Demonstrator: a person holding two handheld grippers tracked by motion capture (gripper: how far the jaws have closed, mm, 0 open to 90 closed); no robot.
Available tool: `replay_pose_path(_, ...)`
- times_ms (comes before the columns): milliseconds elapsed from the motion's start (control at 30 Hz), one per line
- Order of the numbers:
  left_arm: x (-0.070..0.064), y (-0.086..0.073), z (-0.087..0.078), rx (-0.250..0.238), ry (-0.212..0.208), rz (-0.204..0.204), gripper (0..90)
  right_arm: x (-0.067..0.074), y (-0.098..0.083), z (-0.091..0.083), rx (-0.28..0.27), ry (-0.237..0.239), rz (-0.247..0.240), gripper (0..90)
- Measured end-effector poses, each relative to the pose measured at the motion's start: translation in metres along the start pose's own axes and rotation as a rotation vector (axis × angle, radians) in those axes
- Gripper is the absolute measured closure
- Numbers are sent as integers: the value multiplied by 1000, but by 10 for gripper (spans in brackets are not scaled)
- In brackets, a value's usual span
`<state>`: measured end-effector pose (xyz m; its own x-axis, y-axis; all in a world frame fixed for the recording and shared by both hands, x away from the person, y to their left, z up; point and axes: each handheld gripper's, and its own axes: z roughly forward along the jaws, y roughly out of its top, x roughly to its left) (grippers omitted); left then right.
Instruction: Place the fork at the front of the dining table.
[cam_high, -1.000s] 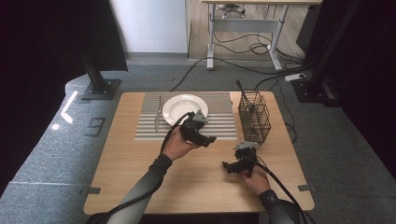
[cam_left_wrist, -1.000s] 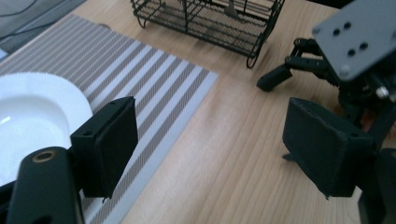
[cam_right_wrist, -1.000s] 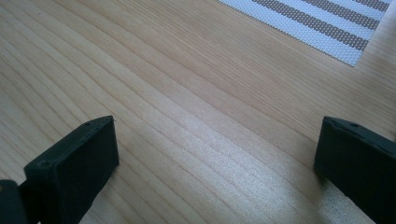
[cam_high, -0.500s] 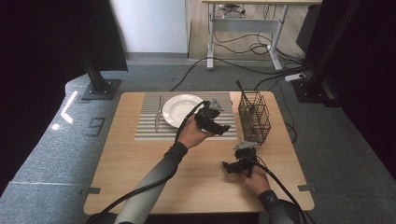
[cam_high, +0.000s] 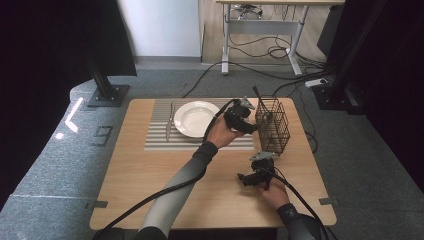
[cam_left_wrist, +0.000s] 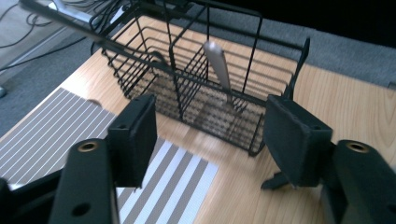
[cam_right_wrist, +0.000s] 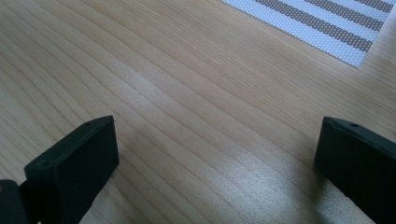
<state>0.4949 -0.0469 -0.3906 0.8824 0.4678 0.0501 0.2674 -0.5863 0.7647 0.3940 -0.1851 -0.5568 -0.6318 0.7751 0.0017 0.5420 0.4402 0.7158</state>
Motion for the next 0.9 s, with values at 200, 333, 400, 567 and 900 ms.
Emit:
replay_pose_path(200,-1,12,15,14,-8,-1,437,0,0,0,-2,5,-1,0)
replay_pose_path(333,0,17,25,21,-34,-36,505,1,0,0,3,7,1,0)
replay_pose_path(400,1,17,29,25,-40,-53,547,1,0,0,5,7,2,0)
replay_pose_path(567,1,19,34,19,-46,-70,713,1,0,0,2,10,-6,0)
replay_pose_path(900,2,20,25,-19,-106,-95,864,1,0,0,4,11,-7,0)
